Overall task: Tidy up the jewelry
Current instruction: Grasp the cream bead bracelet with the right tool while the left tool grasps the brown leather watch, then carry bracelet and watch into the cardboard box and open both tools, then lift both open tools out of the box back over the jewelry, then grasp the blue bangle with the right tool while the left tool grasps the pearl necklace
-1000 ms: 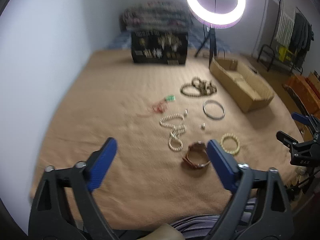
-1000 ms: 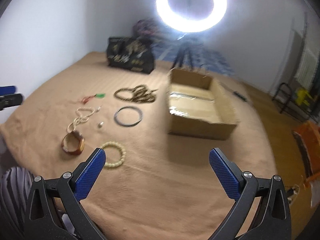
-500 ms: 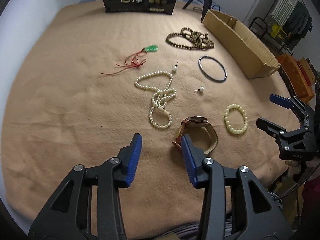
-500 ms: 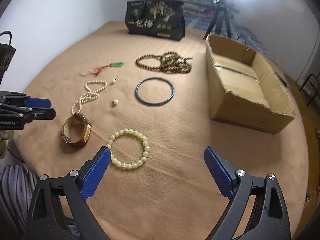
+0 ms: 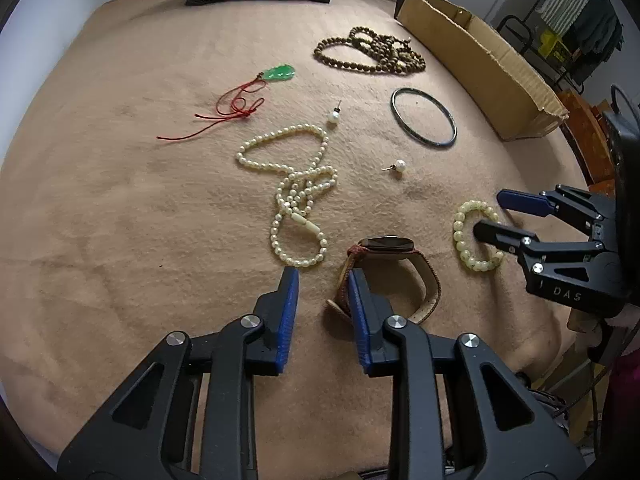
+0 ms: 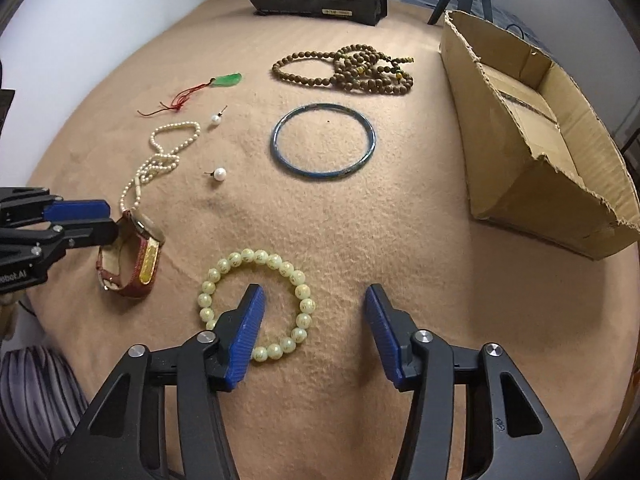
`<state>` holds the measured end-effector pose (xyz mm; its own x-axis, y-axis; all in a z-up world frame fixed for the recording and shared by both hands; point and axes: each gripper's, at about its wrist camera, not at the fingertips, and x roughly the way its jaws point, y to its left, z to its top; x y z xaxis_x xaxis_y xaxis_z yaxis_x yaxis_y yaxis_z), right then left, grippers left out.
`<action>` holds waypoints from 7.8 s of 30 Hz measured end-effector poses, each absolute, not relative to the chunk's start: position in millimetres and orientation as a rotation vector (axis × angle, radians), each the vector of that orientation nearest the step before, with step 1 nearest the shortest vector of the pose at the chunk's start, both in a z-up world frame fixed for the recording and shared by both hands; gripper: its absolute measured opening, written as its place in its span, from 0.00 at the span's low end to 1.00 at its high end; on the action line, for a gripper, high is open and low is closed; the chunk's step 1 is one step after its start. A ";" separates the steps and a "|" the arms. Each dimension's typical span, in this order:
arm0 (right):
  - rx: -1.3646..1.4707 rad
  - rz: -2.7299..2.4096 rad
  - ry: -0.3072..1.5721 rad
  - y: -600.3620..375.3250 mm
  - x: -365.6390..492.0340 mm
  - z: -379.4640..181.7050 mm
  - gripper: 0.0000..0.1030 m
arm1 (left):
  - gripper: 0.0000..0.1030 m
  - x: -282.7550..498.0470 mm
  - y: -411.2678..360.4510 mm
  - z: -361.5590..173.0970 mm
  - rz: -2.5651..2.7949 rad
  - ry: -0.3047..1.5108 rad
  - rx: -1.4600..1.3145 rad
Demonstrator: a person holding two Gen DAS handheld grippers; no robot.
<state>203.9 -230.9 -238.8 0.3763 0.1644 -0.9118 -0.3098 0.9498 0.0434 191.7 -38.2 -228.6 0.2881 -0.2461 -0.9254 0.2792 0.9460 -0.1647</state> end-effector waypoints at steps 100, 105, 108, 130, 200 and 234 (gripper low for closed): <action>0.011 0.032 0.793 -405.3 269.4 -142.5 0.20 | 0.11 329.4 -241.5 -140.0 -0.442 0.918 0.060; 0.000 0.022 0.764 -402.1 261.4 -134.1 0.30 | 0.11 327.1 -239.3 -133.9 -0.438 0.907 0.060; -0.007 0.022 0.749 -398.2 256.8 -127.8 0.30 | 0.11 323.8 -236.7 -130.0 -0.434 0.898 0.066; -0.057 0.050 0.612 -348.2 204.0 -54.0 0.30 | 0.11 275.1 -187.8 -69.6 -0.391 0.773 0.075; 0.091 0.201 0.995 -226.3 249.9 -222.4 0.71 | 0.41 233.0 -23.2 -222.6 -0.371 1.121 -0.019; -0.082 0.146 1.008 -201.9 283.6 -250.4 0.76 | 0.06 254.3 -33.7 -240.0 -0.306 1.107 0.051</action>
<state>283.6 -201.9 -250.4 0.5252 0.0841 -0.8468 -0.1594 0.9872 -0.0009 254.3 -33.7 -240.0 0.4098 -0.2173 -0.8859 0.2679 0.9571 -0.1109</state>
